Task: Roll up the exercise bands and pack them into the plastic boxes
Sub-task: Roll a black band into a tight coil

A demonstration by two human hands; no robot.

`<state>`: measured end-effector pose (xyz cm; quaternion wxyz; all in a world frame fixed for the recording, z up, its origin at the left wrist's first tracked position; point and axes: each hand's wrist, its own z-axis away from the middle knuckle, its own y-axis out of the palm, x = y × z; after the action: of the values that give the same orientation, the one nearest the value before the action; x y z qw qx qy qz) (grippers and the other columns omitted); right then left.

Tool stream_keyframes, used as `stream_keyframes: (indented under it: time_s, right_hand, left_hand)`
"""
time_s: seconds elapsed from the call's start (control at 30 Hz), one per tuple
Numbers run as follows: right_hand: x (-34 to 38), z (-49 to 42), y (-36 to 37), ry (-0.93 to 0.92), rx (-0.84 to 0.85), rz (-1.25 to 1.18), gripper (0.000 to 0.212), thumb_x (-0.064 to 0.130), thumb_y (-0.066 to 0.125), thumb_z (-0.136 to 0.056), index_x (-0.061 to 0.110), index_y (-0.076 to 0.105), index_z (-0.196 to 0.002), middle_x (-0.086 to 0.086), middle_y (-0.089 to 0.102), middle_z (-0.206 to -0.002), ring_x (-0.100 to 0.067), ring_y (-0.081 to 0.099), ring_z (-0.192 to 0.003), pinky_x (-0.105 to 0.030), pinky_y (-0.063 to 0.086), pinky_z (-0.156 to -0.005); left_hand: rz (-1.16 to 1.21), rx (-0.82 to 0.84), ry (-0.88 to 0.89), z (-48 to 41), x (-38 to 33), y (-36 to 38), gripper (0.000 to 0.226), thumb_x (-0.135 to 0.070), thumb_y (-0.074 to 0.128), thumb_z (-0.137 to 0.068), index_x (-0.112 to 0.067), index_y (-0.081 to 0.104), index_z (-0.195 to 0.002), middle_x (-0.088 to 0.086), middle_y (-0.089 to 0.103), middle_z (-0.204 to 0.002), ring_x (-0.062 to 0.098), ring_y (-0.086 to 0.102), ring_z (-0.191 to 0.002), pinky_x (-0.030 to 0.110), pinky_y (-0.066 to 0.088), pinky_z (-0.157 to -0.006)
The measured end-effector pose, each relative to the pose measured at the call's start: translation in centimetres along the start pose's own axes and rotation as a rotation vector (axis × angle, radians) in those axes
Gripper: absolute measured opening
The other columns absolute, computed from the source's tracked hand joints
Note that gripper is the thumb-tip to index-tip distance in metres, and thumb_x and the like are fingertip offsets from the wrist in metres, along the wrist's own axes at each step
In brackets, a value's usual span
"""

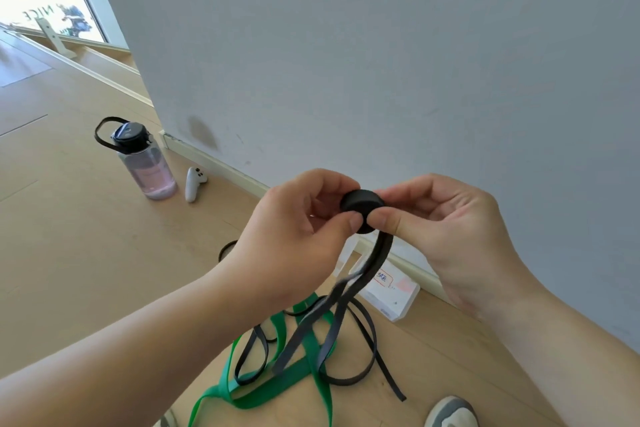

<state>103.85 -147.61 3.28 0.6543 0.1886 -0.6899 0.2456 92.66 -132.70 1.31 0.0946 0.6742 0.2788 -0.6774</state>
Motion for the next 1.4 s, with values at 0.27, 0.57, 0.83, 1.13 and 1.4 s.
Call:
stream_keyframes:
  time_s: [0.27, 0.57, 0.83, 1.13, 1.4]
  right_hand:
    - [-0.3, 1.0, 1.4, -0.127, -0.028, -0.046, 0.033, -0.009, 0.075, -0.084, 0.02, 0.079, -0.099, 0.001, 0.082, -0.097, -0.016, 0.078, -0.094, -0.023, 0.061, -0.083]
    - [-1.0, 0.6, 0.5, -0.528, 0.206, 0.725, 0.036, -0.008, 0.061, -0.087, 0.018, 0.081, -0.102, 0.005, 0.073, -0.099, -0.014, 0.072, -0.092, -0.032, 0.06, -0.076]
    - [-0.1, 0.4, 0.0, -0.051, 0.026, 0.056, 0.024, -0.003, 0.083, -0.077, 0.016, 0.074, -0.089, -0.003, 0.081, -0.093, -0.019, 0.079, -0.089, -0.032, 0.063, -0.082]
    - [0.0, 0.8, 0.9, -0.05, -0.012, -0.121, 0.017, 0.004, 0.08, -0.077, 0.018, 0.079, -0.087, -0.005, 0.082, -0.09, -0.021, 0.079, -0.088, -0.03, 0.062, -0.082]
    - [-1.4, 0.7, 0.3, -0.467, 0.27, 0.721, 0.03, -0.001, 0.055, -0.091, 0.02, 0.077, -0.097, 0.008, 0.069, -0.093, -0.016, 0.069, -0.089, -0.036, 0.059, -0.076]
  left_hand:
    - [0.459, -0.01, -0.157, 0.5, -1.0, 0.1, 0.022, -0.003, 0.075, -0.09, -0.012, 0.068, -0.109, 0.008, 0.079, -0.099, 0.023, 0.077, -0.095, 0.046, 0.059, -0.097]
    - [-0.383, 0.073, 0.185, 0.8, -0.2, -0.3, 0.038, -0.02, 0.078, -0.084, -0.036, 0.066, -0.117, -0.021, 0.074, -0.092, -0.002, 0.068, -0.089, 0.027, 0.058, -0.081]
    - [-0.01, 0.01, -0.007, 0.2, -0.6, -0.8, 0.04, -0.009, 0.079, -0.087, -0.037, 0.069, -0.113, -0.007, 0.073, -0.093, 0.007, 0.071, -0.091, 0.023, 0.06, -0.083]
    - [0.444, 0.081, -0.124, 0.5, -0.6, -0.4, 0.043, 0.003, 0.075, -0.087, -0.021, 0.067, -0.122, 0.008, 0.075, -0.107, 0.022, 0.075, -0.1, 0.041, 0.058, -0.098]
    - [-0.302, 0.102, 0.154, 0.8, -0.6, -0.2, 0.048, -0.012, 0.077, -0.085, -0.032, 0.065, -0.127, -0.02, 0.074, -0.098, -0.004, 0.068, -0.095, 0.022, 0.057, -0.083]
